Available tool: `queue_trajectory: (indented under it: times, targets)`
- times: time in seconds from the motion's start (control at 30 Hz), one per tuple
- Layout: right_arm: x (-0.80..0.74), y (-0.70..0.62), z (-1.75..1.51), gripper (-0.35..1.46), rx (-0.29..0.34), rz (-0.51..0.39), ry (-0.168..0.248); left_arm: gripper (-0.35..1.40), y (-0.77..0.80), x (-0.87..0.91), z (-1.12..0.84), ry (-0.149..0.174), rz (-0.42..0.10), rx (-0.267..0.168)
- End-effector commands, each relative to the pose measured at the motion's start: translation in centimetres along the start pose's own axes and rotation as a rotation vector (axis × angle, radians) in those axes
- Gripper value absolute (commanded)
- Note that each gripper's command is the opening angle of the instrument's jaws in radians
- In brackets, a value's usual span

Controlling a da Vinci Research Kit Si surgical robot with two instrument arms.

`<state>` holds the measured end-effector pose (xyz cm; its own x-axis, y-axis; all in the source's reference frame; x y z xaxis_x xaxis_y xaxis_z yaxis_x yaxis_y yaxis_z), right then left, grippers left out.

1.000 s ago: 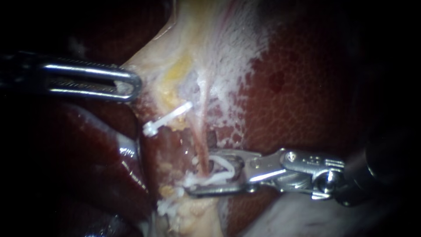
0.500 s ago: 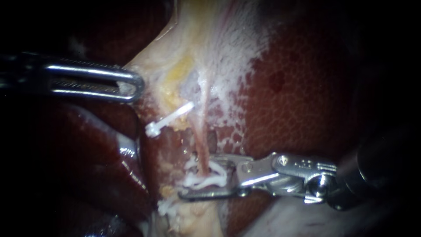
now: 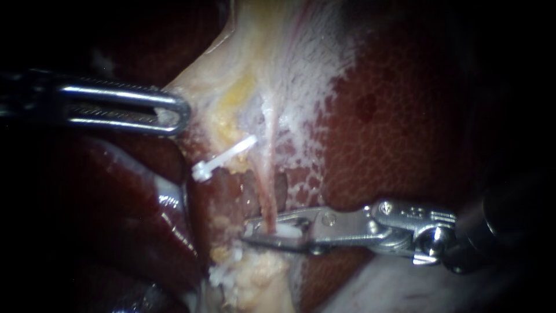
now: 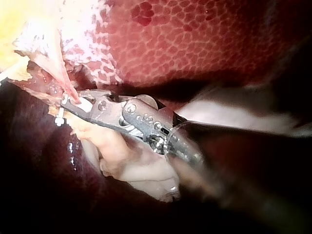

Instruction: Clipping second clip right tube

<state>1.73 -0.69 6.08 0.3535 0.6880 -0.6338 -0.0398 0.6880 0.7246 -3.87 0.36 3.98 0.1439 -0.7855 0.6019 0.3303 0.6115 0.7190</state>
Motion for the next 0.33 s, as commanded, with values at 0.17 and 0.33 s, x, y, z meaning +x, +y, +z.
queue_trajectory:
  times: [0.17,0.33]
  targets:
    - [-0.03,0.0,0.02,-0.21,0.001,-0.002,0.0,-0.35,0.0,0.0,0.0,0.0,0.0,0.0]
    - [-0.03,0.0,0.02,-0.21,0.001,-0.002,0.0,-0.35,0.0,0.0,0.0,0.0,0.0,0.001]
